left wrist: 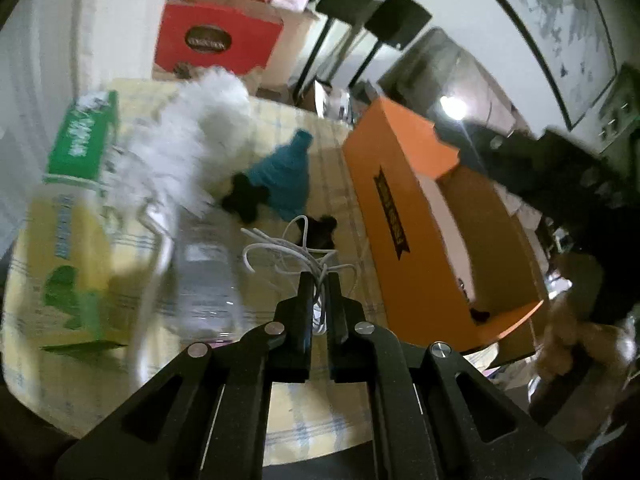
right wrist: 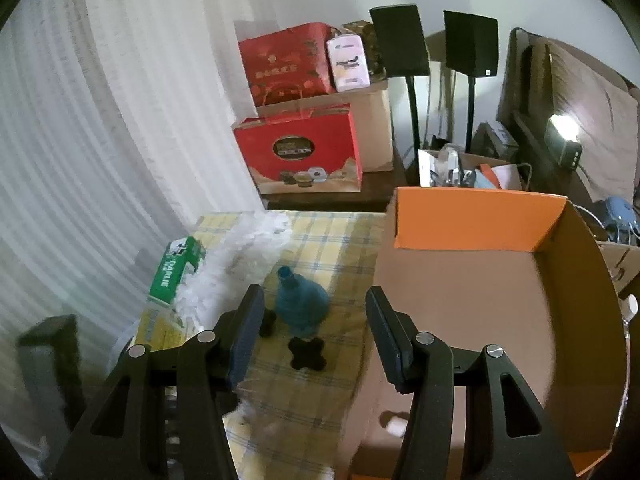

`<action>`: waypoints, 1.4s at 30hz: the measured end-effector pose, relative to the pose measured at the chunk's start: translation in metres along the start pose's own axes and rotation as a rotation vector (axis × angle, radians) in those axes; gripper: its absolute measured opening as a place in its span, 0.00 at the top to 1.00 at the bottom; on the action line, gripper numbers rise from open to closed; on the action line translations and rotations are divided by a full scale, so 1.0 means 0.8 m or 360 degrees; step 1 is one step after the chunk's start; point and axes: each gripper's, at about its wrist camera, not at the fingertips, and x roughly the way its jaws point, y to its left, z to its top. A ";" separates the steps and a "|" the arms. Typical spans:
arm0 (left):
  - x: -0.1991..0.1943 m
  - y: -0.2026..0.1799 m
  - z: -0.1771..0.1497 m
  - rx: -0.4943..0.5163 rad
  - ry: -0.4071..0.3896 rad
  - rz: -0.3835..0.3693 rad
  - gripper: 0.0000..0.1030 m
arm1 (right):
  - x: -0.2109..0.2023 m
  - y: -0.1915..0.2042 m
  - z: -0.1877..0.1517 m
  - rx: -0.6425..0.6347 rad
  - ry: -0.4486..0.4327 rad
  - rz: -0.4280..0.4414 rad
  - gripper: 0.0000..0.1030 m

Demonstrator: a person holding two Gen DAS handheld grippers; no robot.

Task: Organize objects
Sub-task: 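Grasp the white earphone cable with the left gripper while the right gripper reaches the blue funnel, then close the right gripper on the blue funnel and lift it while the left holds the cable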

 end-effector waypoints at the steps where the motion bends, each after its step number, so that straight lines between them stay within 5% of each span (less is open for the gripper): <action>1: -0.007 0.002 0.001 -0.0003 -0.0018 0.0001 0.95 | 0.001 0.001 0.001 0.0000 0.0002 0.0005 0.46; 14: -0.058 0.049 0.038 -0.0051 -0.0193 0.0067 0.95 | 0.079 0.043 0.007 -0.0017 0.0111 0.0009 0.46; 37: -0.047 0.092 0.049 -0.0137 -0.0186 0.0032 0.95 | 0.188 0.047 -0.007 -0.0040 0.0358 -0.0200 0.46; 42: -0.048 0.092 0.050 -0.0129 -0.0186 0.0030 0.95 | 0.194 0.047 -0.010 -0.0078 0.0356 -0.0262 0.63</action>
